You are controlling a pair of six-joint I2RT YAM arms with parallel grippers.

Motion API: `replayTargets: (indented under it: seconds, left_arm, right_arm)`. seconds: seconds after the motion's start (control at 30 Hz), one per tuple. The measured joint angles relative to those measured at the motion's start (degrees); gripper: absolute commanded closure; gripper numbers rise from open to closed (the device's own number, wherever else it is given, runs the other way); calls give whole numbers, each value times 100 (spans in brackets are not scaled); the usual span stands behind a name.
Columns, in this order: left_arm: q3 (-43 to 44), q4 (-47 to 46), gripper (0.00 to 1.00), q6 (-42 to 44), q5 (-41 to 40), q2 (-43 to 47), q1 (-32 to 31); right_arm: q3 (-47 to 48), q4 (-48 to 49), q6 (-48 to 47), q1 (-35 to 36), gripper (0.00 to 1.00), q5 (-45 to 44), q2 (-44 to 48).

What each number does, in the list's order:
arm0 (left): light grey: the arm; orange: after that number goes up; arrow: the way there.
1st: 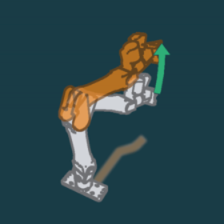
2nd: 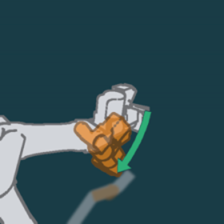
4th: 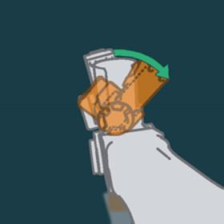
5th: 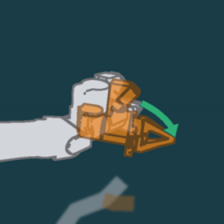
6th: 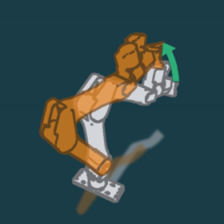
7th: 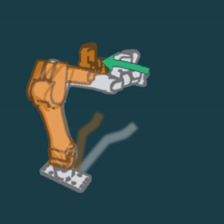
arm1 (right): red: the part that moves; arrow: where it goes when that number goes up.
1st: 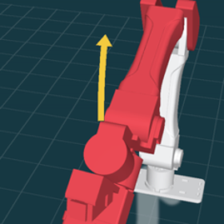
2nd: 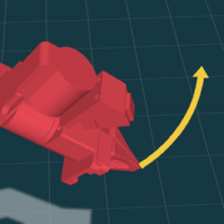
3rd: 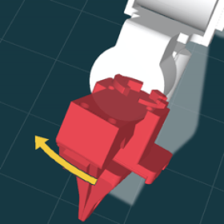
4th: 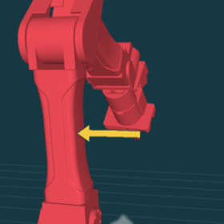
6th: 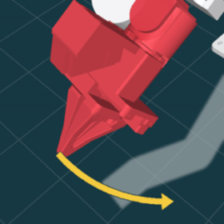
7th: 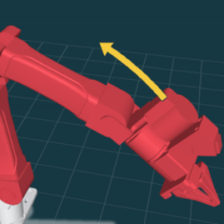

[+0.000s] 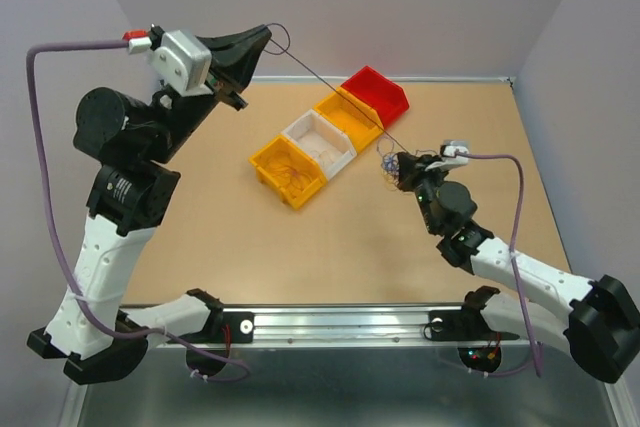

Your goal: Untangle the cables

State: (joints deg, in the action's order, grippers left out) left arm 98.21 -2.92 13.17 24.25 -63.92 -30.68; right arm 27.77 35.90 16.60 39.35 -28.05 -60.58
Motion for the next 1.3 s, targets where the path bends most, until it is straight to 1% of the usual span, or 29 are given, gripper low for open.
replayTargets:
  seconds: [0.03, 0.07, 0.13, 0.17, 0.2, 0.23, 0.27, 0.3, 0.43, 0.57, 0.67, 0.7, 0.73, 0.8, 0.83, 0.87, 0.9, 1.0, 1.1, 1.2, 1.3]
  left_arm:
    - [-42, 28, 100, -103, -413, -7, 13]
    - [-74, 35, 100, -216, -807, -13, 61]
    - [-221, 9, 100, -393, -1394, -105, 205]
    - [-363, -52, 100, -470, -1606, -127, 273]
    - [-581, -68, 100, -544, -1834, -129, 354]
    - [-702, -68, 100, -592, -1945, -125, 398]
    - [-831, -83, 100, -627, -2011, -109, 433]
    - [-925, -120, 100, -651, -2015, -90, 450]
    - [-1128, -382, 100, -715, -1799, 136, 466]
    - [-1150, -719, 100, -839, -1189, 514, 490]
    - [-1150, -881, 100, -885, -931, 669, 490]
    - [-1161, -933, 100, -896, -831, 693, 490]
    - [-1169, -964, 100, -905, -754, 708, 490]
    - [-1257, -1071, 100, -916, -466, 758, 492]
    - [-1300, -1130, 100, -920, -256, 758, 492]
    - [-1346, -1152, 100, -922, -127, 756, 490]
    - [-1419, -1167, 100, -920, 122, 728, 490]
    - [-1598, -1178, 100, -903, 697, 612, 490]
    - [-1753, -1132, 100, -787, 1032, 452, 487]
    - [-1768, -990, 100, -588, 1064, 42, 485]
    - [-1633, -892, 100, -483, 1040, -476, 485]
  right_arm:
    - [-81, 0, 68, -136, 89, -107, 221]
    - [-146, 15, 138, -240, 86, -199, 378]
    - [-258, 37, 278, -415, 85, -463, 610]
    - [-345, 4, 352, -525, 81, -708, 708]
    - [-409, -22, 409, -619, 74, -837, 743]
    - [-533, -109, 522, -754, 72, -1143, 765]
    - [-592, -146, 599, -804, 65, -1263, 774]
    - [-673, -225, 651, -837, 52, -1462, 800]
    - [-1040, -595, 990, -955, 51, -2129, 1235]
    - [-1241, -684, 1156, -977, 47, -2430, 1930]
    - [-1390, -715, 1263, -975, 34, -2636, 2457]
    - [-1449, -719, 1298, -977, 28, -2664, 2586]
    - [-1486, -739, 1305, -977, 25, -2660, 2671]
    - [-1541, -732, 1220, -977, 17, -2505, 2885]
    - [-1554, -695, 1082, -977, 16, -2129, 2955]
    - [-1558, -680, 994, -977, 14, -1932, 2990]
    - [-1563, -619, 883, -977, 10, -1543, 3008]
    - [-1563, -400, 610, -977, 4, -472, 2994]
    - [-1561, -234, 398, -977, 2, 562, 2765]
    - [-1561, -197, 282, -977, 1, 1073, 2522]
    - [-1556, -201, 208, -977, 0, 1346, 2256]
